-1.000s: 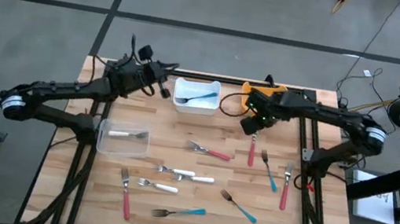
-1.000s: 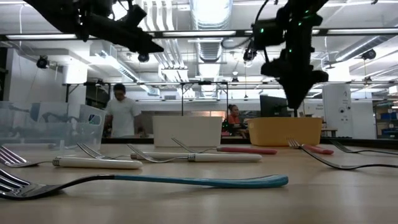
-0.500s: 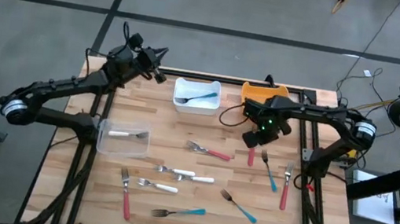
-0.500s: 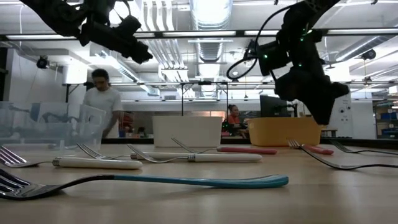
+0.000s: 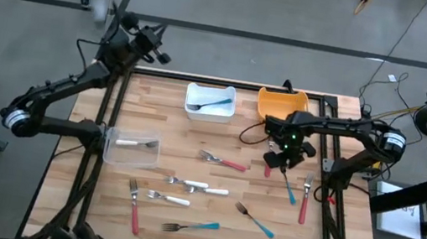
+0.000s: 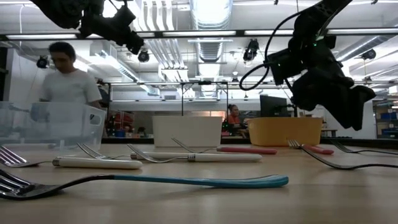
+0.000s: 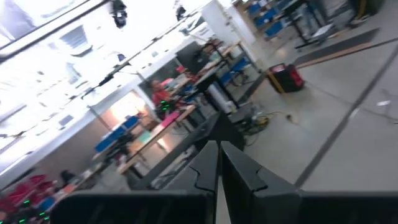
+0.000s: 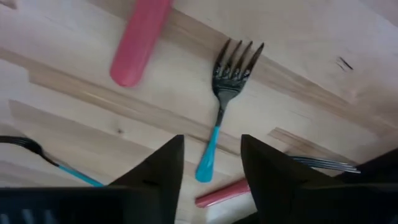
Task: Sort silverware by color (type)
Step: Put the pink fork into the yellow bin
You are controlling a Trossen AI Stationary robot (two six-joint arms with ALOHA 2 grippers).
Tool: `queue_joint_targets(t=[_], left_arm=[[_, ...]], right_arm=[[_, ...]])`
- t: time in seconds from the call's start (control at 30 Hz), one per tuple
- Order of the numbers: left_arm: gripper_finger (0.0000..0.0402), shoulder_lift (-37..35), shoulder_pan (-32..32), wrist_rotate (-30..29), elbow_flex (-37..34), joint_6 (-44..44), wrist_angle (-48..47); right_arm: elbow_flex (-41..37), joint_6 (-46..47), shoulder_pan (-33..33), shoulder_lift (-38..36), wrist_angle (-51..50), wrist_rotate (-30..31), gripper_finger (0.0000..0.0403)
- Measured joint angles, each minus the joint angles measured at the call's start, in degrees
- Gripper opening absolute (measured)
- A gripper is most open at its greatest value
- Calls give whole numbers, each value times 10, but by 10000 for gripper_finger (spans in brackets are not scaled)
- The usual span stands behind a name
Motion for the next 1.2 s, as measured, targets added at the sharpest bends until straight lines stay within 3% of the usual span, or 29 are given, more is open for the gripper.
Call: queue_joint_targets(t=[0.3, 0.67, 0.97, 1.2], left_arm=[[0, 46, 37, 4, 23, 3, 50], [0, 124, 39, 14, 52, -3, 72], [0, 122, 39, 17, 52, -57, 53], [0, 121, 39, 61, 52, -94, 50]], right_arm=[[7, 10, -29, 0, 35, 8, 201], [27, 69, -92, 1, 151, 102, 201], [27, 80, -72, 58, 165, 113, 201], [29, 87, -48, 102, 173, 134, 181]])
